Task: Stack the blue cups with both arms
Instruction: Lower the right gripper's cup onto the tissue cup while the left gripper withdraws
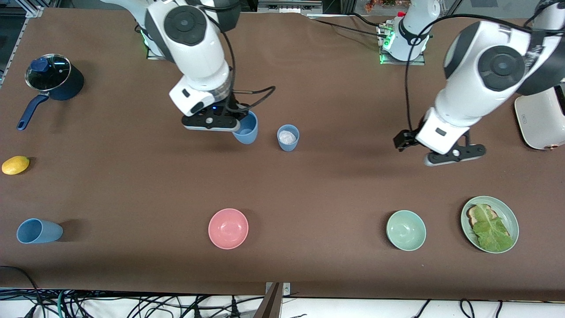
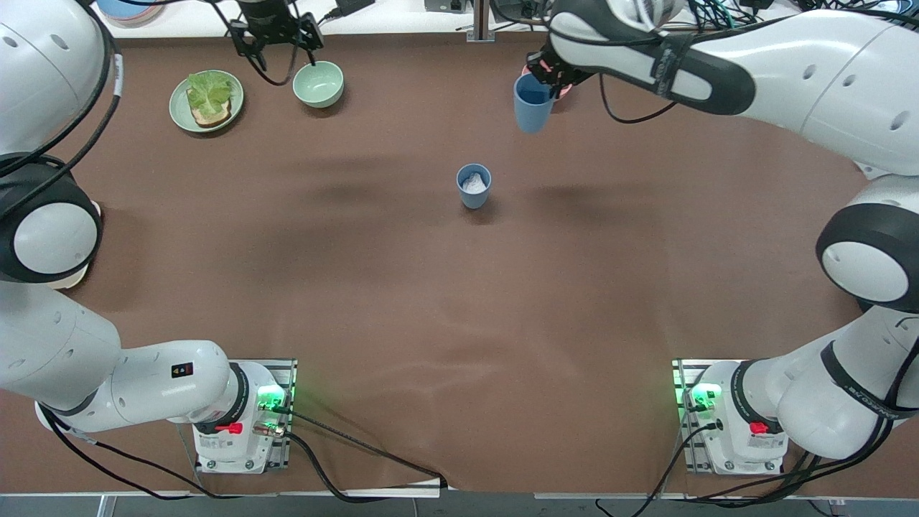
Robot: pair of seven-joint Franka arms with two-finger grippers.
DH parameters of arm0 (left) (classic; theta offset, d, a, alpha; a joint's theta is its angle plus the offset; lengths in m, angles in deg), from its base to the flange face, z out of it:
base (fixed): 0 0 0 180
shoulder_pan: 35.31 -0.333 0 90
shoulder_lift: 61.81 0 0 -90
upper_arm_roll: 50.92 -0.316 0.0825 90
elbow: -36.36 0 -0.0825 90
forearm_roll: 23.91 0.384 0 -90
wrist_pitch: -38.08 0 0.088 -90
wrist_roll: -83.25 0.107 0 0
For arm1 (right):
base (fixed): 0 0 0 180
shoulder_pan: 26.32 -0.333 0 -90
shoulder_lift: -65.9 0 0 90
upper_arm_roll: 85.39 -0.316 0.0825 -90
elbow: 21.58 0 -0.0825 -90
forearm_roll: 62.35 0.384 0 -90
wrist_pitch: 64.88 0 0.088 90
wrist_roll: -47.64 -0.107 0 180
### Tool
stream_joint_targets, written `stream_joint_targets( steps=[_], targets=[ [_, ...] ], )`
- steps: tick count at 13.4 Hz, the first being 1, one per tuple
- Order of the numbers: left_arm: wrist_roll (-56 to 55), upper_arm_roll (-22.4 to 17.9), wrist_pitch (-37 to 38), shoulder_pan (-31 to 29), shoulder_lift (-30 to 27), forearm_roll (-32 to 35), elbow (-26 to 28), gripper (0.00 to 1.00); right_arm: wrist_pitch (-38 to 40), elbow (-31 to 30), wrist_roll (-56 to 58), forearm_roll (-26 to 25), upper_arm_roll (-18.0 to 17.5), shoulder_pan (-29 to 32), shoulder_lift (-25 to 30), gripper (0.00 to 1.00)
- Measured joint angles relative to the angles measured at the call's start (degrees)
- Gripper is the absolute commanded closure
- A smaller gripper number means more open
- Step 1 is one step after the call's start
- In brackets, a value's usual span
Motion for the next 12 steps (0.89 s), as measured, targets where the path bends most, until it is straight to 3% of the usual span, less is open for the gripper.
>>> stream_joint_targets(
  steps=[8, 12],
  targets=[
    [23.64, -1.08, 0.63, -12.07, -0.58, -1.33, -1.84, 0.0, -1.82, 2.49, -11.16, 1.17, -1.18, -5.5, -3.04, 1.0],
    [28.46, -1.1, 2.87, -13.58, -0.85, -1.85, -3.66, 0.0, -4.95, 0.76, -14.19, 1.17, -2.88, -7.1, -4.7, 1.0]
  ],
)
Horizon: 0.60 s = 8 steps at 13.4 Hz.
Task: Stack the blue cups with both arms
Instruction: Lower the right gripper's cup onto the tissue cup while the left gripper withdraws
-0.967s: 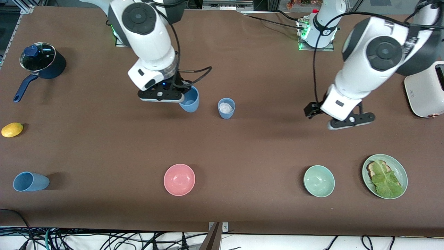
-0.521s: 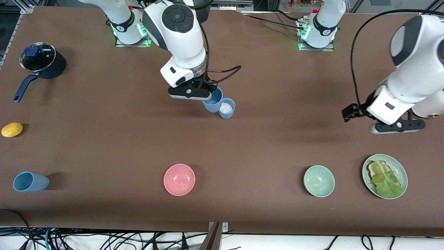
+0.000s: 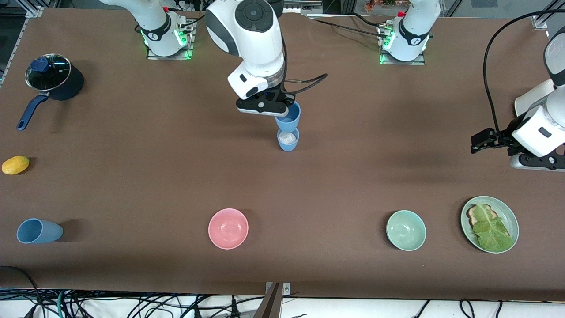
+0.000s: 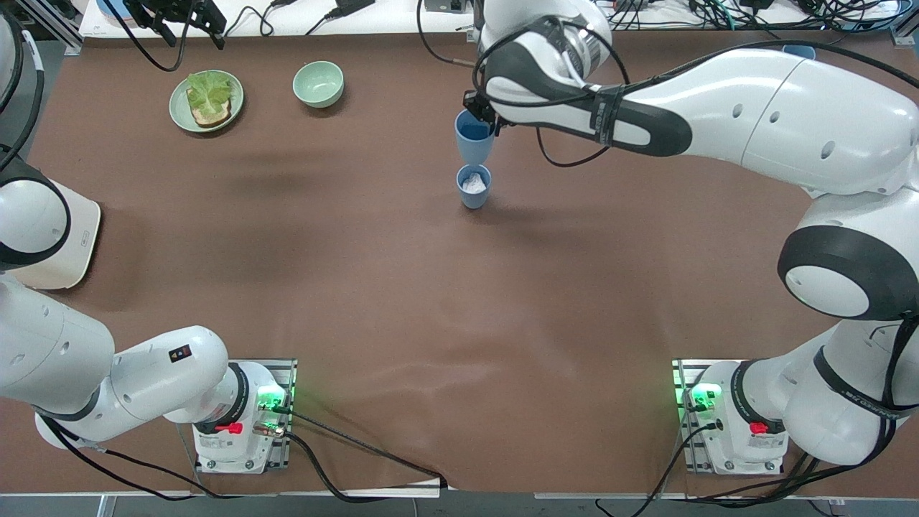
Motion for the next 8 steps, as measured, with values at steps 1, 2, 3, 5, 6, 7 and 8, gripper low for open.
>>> stream_joint_targets(
  steps=[1, 2, 3, 5, 6, 7, 8],
  targets=[
    [0.71, -0.24, 1.16, 0.02, -0.32, -0.44, -0.72, 0.0, -1.74, -1.29, -0.47, -0.06, -0.42, -0.05, -0.45, 1.0],
    [2.05, -1.11, 1.86, 0.11, -0.95, -1.21, -1.17, 0.0, -3.26, -2.64, -0.73, -0.31, -0.65, -0.09, -0.83, 1.0],
    [3.86, -2.46, 2.26, 0.26, -1.65, -2.23, -1.31, 0.0, -4.43, -3.82, -0.83, -0.7, -0.84, -0.08, -1.05, 1.0],
    [6.49, -6.7, 3.56, 2.39, -2.96, -3.32, -1.37, 0.0, -6.03, -5.46, -0.94, -1.19, -1.33, -0.08, -1.25, 1.0],
    [6.86, -9.77, 4.12, 5.1, -3.45, -3.44, -1.37, 0.0, -6.15, -5.72, -0.98, -1.29, -1.43, -0.08, -1.24, 1.0],
    [6.9, -12.91, 4.49, 8.25, -3.87, -3.59, -1.37, 0.0, -6.15, -5.78, -0.99, -1.49, -1.44, -0.08, -1.24, 1.0],
    [6.9, -15.46, 4.83, 11.05, -4.18, -3.76, -1.37, 0.0, -6.16, -5.93, -0.99, -2.0, -1.45, -0.07, -1.24, 1.0]
  ],
)
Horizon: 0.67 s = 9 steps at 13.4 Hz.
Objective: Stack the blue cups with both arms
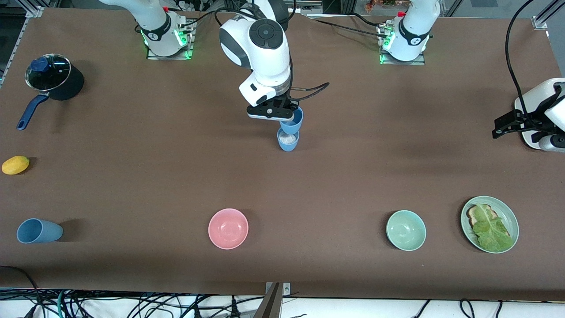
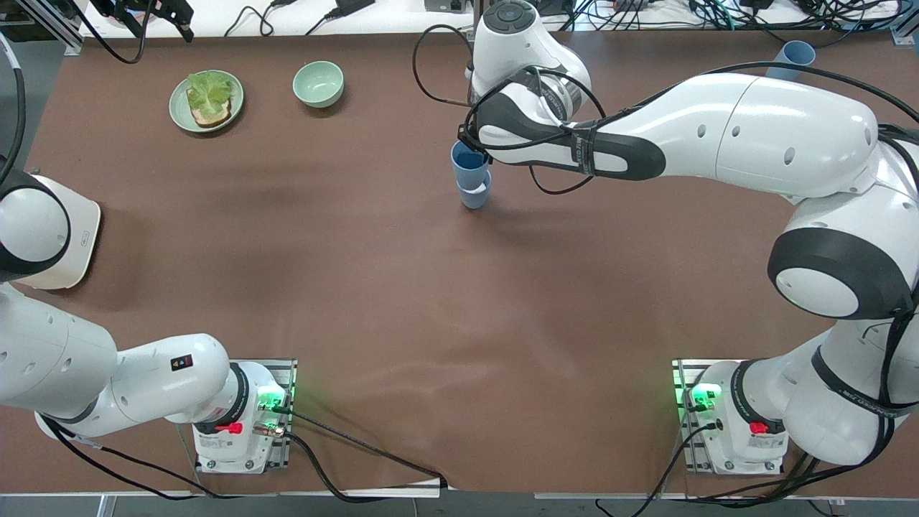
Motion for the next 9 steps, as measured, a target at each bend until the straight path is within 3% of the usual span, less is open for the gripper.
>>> stream_joint_targets(
  steps=[5, 9],
  targets=[
    [0.0, -12.45, 0.34, 12.66, -0.3, -0.11, 0.06, 0.0, -0.87, -1.78, -0.88, -1.85, -0.26, 0.01, -0.07, 1.0],
    [0.01, -19.11, 0.59, 19.28, -0.74, -0.14, 0.35, 0.0, -1.24, -1.9, -1.0, -1.9, -0.26, 0.06, -0.08, 1.0]
  ],
)
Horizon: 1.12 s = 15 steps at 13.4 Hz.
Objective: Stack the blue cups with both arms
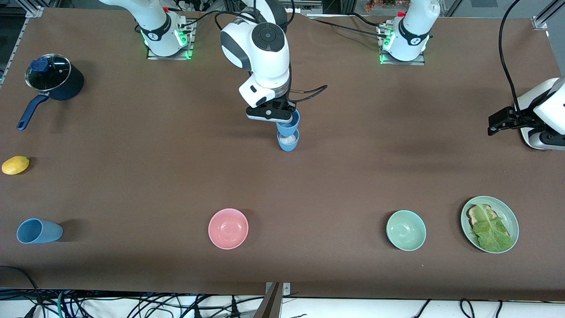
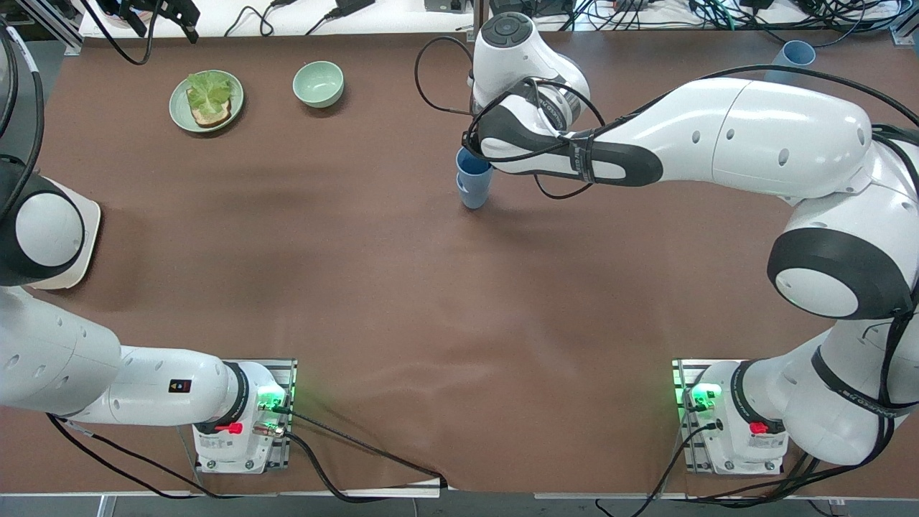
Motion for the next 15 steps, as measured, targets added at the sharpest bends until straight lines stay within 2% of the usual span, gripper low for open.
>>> stream_joint_targets(
  steps=[2, 7, 10, 13, 14, 15],
  targets=[
    [0.0, -2.04, 0.1, 2.24, -0.61, -0.01, 0.4, 0.0, -0.29, 0.0, -0.03, -0.01, 0.0, 0.16, 0.0, 1.0],
    [0.0, -2.57, -0.71, 2.36, -3.25, -0.35, 4.45, 0.0, -0.53, 0.0, -0.03, -0.47, 0.0, 0.86, -0.06, 1.0],
    [-0.03, -1.33, -2.52, 1.77, -4.69, -0.51, 7.12, 0.0, -1.41, 0.0, -0.03, -0.47, -0.01, 0.92, -0.47, 1.0],
    [-0.27, 0.69, -2.74, 0.7, -5.05, -0.53, 7.28, 0.0, -1.98, 0.0, -0.04, -0.47, -0.01, 0.92, -0.93, 0.99],
    [-0.56, 1.32, -2.75, 0.43, -5.18, -0.53, 7.28, 0.0, -2.09, 0.0, -0.04, -0.47, -0.01, 0.92, -0.99, 0.95],
    [-0.67, 1.59, -2.76, 0.37, -5.28, -0.53, 7.28, 0.0, -2.2, 0.0, -0.04, -0.47, -0.01, 0.92, -1.06, 0.77]
  ],
)
